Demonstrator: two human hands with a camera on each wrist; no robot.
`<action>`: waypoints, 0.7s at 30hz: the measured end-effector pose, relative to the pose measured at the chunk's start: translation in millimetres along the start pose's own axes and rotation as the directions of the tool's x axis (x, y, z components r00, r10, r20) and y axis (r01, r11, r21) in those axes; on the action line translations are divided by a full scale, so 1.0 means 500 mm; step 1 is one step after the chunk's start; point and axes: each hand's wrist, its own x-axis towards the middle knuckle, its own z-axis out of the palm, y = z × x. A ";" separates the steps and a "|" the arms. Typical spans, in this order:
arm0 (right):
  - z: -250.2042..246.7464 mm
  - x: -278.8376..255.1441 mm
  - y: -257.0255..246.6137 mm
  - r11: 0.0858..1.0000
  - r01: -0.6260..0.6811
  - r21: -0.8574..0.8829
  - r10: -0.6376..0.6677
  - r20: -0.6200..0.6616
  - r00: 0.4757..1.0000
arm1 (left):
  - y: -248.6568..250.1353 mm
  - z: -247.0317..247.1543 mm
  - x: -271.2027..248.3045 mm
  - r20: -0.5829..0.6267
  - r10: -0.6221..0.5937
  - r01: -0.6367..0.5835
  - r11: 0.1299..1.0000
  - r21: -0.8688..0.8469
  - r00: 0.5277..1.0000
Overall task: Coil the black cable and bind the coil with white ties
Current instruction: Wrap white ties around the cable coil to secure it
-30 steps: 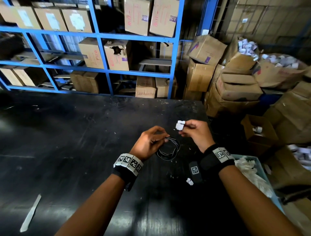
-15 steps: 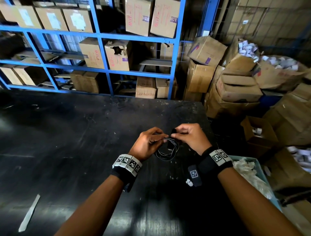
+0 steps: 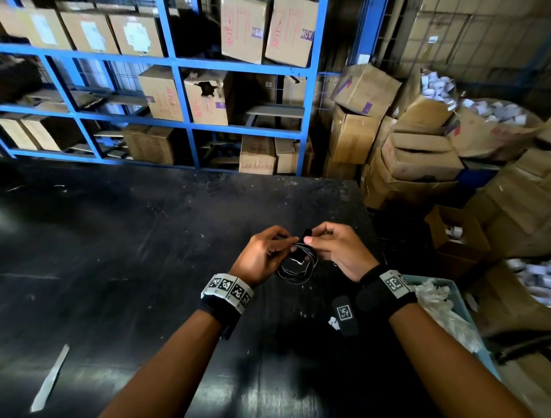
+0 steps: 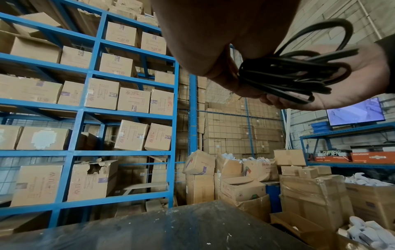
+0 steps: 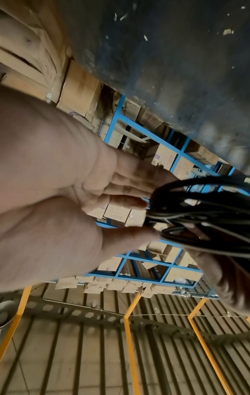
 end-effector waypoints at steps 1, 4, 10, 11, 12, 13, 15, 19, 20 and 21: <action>0.000 -0.004 -0.001 1.000 0.002 -0.002 -0.002 0.030 1.000 | -0.002 -0.001 0.001 0.004 0.002 -0.002 1.000 0.005 1.000; -0.001 -0.013 0.000 0.998 0.003 -0.058 0.004 0.112 0.994 | -0.008 -0.004 0.003 0.005 0.008 -0.008 1.000 0.023 1.000; 0.005 -0.014 0.018 0.993 0.012 -0.117 0.006 0.157 0.988 | -0.019 0.004 -0.002 0.018 0.010 -0.012 0.997 0.078 1.000; 0.008 -0.015 0.021 0.991 0.018 -0.129 0.002 0.149 0.989 | -0.021 0.005 -0.003 0.024 0.008 -0.010 0.997 0.078 1.000; 0.011 -0.016 0.022 0.989 0.026 -0.146 -0.006 0.139 0.990 | -0.023 0.007 -0.004 0.034 0.007 -0.010 0.997 0.081 0.999; 0.014 -0.017 0.025 0.986 0.037 -0.164 -0.016 0.130 0.991 | -0.024 0.008 -0.005 0.045 0.009 -0.013 0.996 0.085 0.999; 0.019 -0.016 0.033 0.977 0.065 -0.203 -0.044 0.107 0.993 | -0.025 0.009 -0.005 0.063 0.014 -0.020 0.996 0.086 0.998; 0.023 -0.006 0.056 0.967 0.124 -0.221 -0.122 0.025 0.992 | -0.023 0.011 -0.004 0.062 0.009 -0.014 0.996 0.083 0.998; 0.024 -0.004 0.061 0.966 0.132 -0.221 -0.137 -0.007 0.991 | -0.022 0.011 -0.005 0.055 0.004 -0.008 0.997 0.082 0.998; 0.026 -0.004 0.065 0.967 0.137 -0.214 -0.149 -0.037 0.988 | -0.022 0.012 -0.005 0.052 -0.003 -0.002 0.997 0.083 0.999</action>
